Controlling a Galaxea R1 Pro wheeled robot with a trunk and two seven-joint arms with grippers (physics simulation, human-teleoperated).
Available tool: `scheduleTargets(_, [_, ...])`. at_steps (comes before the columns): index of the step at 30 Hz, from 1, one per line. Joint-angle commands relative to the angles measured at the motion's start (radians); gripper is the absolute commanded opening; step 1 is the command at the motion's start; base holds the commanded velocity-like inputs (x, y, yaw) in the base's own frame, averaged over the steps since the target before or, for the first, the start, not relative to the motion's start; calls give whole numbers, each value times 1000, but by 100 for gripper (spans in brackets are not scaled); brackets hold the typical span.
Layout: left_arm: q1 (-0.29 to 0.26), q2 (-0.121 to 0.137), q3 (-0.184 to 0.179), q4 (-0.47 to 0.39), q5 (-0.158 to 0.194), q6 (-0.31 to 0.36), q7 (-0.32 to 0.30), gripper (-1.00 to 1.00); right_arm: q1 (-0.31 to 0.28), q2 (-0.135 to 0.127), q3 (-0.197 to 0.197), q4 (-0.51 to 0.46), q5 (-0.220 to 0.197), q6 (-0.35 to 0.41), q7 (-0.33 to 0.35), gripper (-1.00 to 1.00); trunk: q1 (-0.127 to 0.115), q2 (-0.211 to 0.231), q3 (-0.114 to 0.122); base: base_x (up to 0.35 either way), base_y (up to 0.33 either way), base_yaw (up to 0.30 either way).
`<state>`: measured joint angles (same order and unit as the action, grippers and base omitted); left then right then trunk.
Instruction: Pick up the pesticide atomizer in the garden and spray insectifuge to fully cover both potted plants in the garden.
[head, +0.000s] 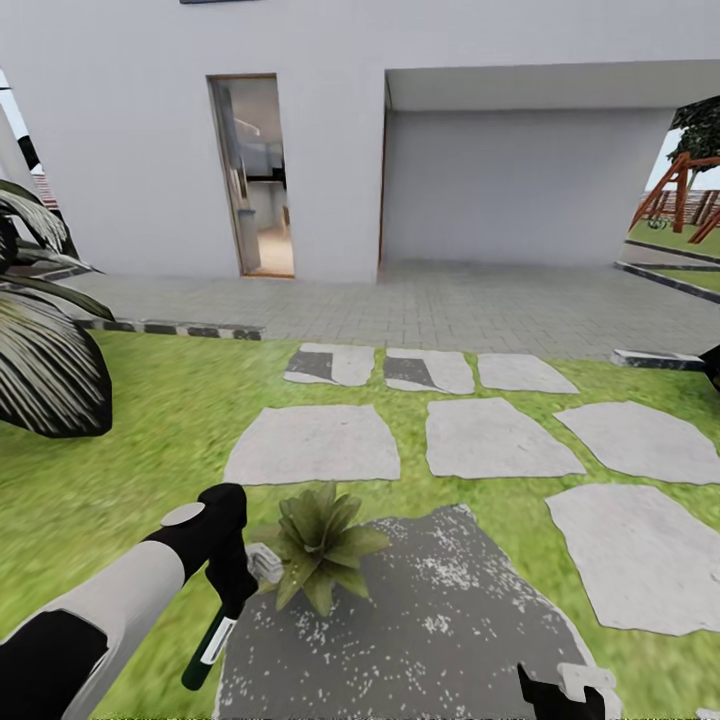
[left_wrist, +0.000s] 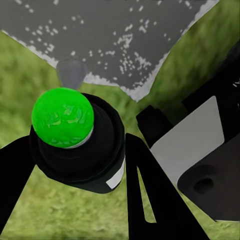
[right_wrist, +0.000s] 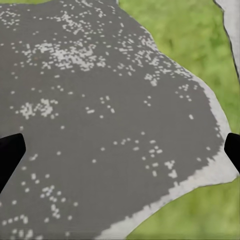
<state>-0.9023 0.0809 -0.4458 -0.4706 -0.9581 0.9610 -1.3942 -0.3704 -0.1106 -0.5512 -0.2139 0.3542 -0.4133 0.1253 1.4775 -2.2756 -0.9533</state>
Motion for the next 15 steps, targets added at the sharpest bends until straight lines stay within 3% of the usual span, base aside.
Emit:
scheduleTargets(1, [-1, 0, -3, -3, -7, 11, -9, -100, -1, 0, -9, 1, 5, -3, 7, 100, 0, 0, -3, 0, 0, 0])
scheduleTargets(8, [-2, -1, -2, -9, -8, 12, -5, -100, -1, 0, -9, 1, 5, -3, 7, 100, 0, 0, -14, 0, 0, 0])
scheduleTargets(15, [-11, -1, 1, -11, -7, 12, -5, -100, -1, 0, -9, 1, 5, -4, 7, 100, 27, -49, -40, 0, 0, 0])
